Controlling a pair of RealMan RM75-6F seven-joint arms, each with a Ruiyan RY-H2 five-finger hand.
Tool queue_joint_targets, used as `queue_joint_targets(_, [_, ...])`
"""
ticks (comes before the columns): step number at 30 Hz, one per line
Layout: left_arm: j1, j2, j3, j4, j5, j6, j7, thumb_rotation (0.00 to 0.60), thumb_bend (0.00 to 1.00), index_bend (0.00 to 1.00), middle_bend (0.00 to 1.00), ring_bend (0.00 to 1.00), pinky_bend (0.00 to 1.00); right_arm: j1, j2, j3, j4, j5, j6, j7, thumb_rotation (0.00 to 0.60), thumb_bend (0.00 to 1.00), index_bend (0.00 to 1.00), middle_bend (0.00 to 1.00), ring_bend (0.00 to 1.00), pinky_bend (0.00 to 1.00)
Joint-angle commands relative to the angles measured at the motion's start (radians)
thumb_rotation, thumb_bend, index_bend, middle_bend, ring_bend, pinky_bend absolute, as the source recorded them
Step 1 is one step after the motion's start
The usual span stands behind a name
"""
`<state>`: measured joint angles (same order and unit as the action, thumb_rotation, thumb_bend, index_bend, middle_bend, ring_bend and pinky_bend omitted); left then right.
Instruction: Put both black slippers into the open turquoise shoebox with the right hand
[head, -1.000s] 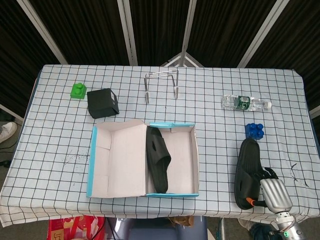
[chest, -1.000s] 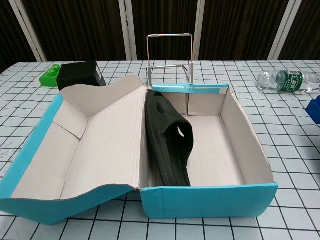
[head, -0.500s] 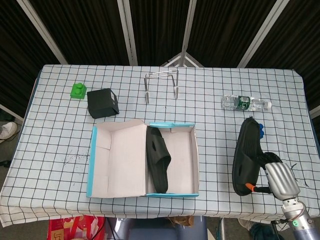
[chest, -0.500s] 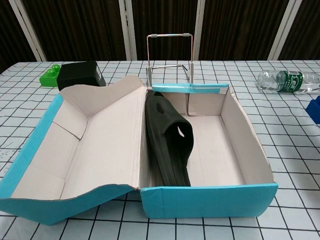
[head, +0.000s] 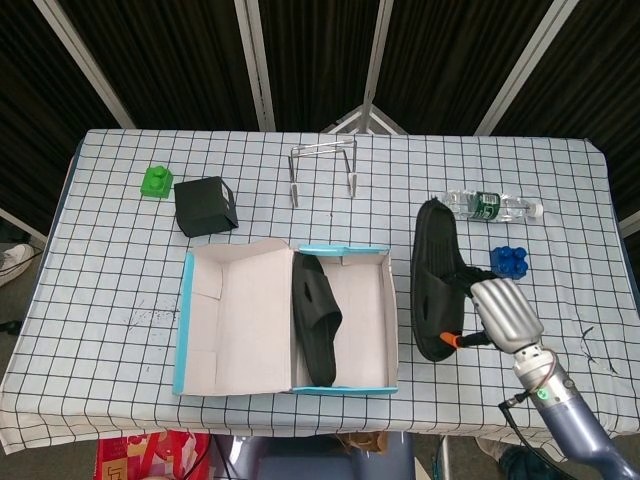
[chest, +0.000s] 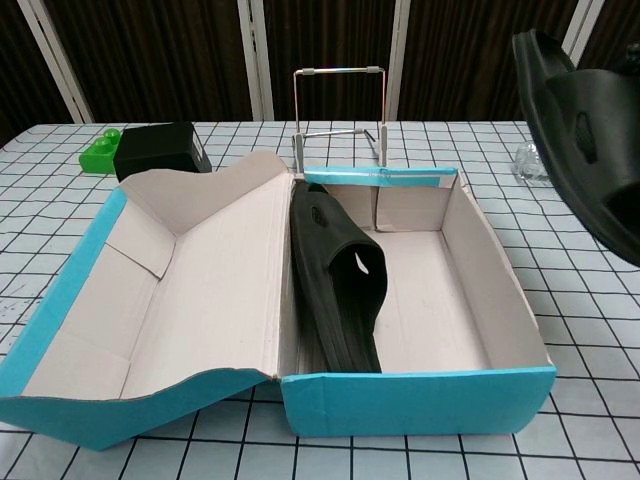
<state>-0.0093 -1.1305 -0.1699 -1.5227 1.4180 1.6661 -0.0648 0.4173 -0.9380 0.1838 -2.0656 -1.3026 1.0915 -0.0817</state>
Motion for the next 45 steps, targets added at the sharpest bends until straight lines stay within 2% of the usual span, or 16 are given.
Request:
queue_joint_targets(1, [-0.001, 0.000, 0.000, 0.001, -0.001, -0.003, 0.000, 0.600, 0.64, 0.24, 0.05, 0.03, 0.10, 0.065, -0.058, 0.045, -0.017, 0.086, -0.053, -0.032, 0.600, 0.71, 0.64, 0.42, 0.32, 0.35])
queue_joint_targets(7, [-0.003, -0.001, 0.000, 0.003, -0.001, -0.006, 0.001, 0.600, 0.64, 0.24, 0.05, 0.03, 0.10, 0.140, -0.113, 0.078, -0.047, 0.228, -0.106, -0.050, 0.600, 0.72, 0.64, 0.42, 0.33, 0.35])
queue_joint_targets(13, [-0.003, 0.001, -0.001, 0.002, -0.006, -0.009, -0.001, 0.600, 0.64, 0.24, 0.05, 0.03, 0.10, 0.199, -0.103, 0.125, -0.109, 0.423, -0.163, 0.005, 0.600, 0.73, 0.64, 0.42, 0.34, 0.35])
queue_joint_targets(18, [-0.003, 0.003, 0.001, -0.001, -0.003, -0.010, -0.001, 0.600, 0.64, 0.24, 0.05, 0.03, 0.10, 0.233, -0.030, 0.174, -0.184, 0.591, -0.223, 0.097, 0.600, 0.74, 0.64, 0.42, 0.34, 0.35])
queue_joint_targets(24, [-0.001, 0.005, 0.004, -0.007, 0.001, -0.006, 0.003, 0.600, 0.64, 0.24, 0.05, 0.03, 0.10, 0.245, 0.088, 0.247, -0.255, 0.777, -0.343, 0.290, 0.600, 0.78, 0.64, 0.42, 0.34, 0.35])
queue_joint_targets(27, [-0.001, 0.003, 0.004, -0.008, 0.003, -0.006, 0.009, 0.600, 0.64, 0.24, 0.05, 0.03, 0.10, 0.238, 0.160, 0.296, -0.281, 0.854, -0.453, 0.422, 0.600, 0.78, 0.64, 0.42, 0.34, 0.33])
queue_joint_targets(30, [-0.002, 0.002, 0.005, -0.009, 0.004, -0.006, 0.013, 0.600, 0.64, 0.24, 0.05, 0.03, 0.10, 0.225, 0.215, 0.325, -0.290, 0.856, -0.533, 0.482, 0.600, 0.78, 0.64, 0.42, 0.34, 0.33])
queue_joint_targets(35, [-0.001, 0.001, 0.007, -0.008, 0.010, -0.002, 0.017, 0.600, 0.64, 0.24, 0.05, 0.03, 0.10, 0.195, 0.237, 0.356, -0.290, 0.814, -0.598, 0.555, 0.600, 0.79, 0.64, 0.42, 0.34, 0.33])
queue_joint_targets(39, [0.000, 0.001, 0.007, -0.008, 0.010, 0.001, 0.017, 0.600, 0.64, 0.24, 0.05, 0.03, 0.10, 0.177, 0.211, 0.360, -0.290, 0.766, -0.614, 0.585, 0.600, 0.79, 0.64, 0.42, 0.34, 0.33])
queue_joint_targets(45, [-0.001, 0.000, 0.007, -0.006, 0.010, 0.000, 0.017, 0.600, 0.64, 0.24, 0.05, 0.03, 0.10, 0.160, 0.104, 0.335, -0.237, 0.638, -0.586, 0.584, 0.600, 0.80, 0.64, 0.42, 0.34, 0.32])
